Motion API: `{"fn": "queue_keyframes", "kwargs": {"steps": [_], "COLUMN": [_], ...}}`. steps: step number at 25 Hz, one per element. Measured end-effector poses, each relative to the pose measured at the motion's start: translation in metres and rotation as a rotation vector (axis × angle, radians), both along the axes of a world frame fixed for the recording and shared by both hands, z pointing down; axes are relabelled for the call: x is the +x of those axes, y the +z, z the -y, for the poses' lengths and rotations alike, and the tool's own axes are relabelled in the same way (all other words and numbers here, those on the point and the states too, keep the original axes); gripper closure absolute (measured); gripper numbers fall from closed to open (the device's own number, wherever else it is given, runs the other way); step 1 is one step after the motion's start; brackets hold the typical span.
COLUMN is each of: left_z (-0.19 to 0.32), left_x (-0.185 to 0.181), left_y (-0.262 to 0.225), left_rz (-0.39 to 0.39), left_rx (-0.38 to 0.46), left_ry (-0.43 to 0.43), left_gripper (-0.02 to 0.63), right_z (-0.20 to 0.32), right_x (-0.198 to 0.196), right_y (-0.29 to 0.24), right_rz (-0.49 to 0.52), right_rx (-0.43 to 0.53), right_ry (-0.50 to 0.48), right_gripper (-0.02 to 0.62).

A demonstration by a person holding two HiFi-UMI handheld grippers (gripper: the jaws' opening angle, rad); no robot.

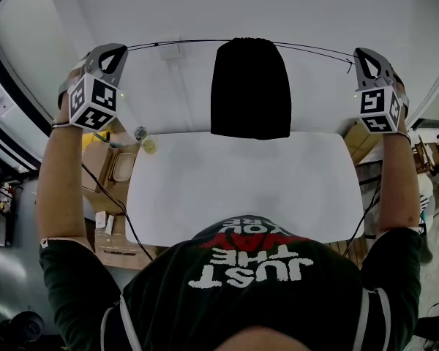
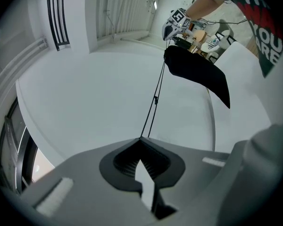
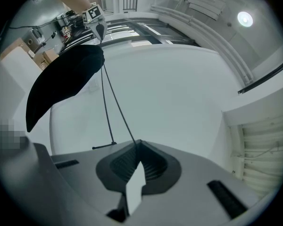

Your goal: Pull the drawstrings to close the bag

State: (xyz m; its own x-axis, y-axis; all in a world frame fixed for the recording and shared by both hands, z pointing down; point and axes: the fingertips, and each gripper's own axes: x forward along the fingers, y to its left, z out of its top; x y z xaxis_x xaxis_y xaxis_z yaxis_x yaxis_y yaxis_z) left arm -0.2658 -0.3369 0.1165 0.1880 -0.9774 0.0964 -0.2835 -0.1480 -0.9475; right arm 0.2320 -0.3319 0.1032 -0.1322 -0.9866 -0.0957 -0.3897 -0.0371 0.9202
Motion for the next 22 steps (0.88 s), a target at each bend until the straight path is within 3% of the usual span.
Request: {"fn": "queue_keyframes", "kwargs": {"steps": [14,22], "left_z": [-0.005,-0.016], "left_x": [-0.003,-0.002], "left_y": [0.002,0.001], "left_rz": [0.008,-0.092], "left_rx": [-0.001,0.012], "left_ry": [-0.028,-0.001], "left_gripper": [0.606,0.604], "right_z": [-0.002,-0.009], "right_x": [-0.007,-0.015], "right_y": [0.005,0.017], "right_rz": [-0.001,0.135], "right_rx": [-0.014,-0.055], "right_ry": [-0.016,-0.056], "right_gripper": [0.591,0.591]}}
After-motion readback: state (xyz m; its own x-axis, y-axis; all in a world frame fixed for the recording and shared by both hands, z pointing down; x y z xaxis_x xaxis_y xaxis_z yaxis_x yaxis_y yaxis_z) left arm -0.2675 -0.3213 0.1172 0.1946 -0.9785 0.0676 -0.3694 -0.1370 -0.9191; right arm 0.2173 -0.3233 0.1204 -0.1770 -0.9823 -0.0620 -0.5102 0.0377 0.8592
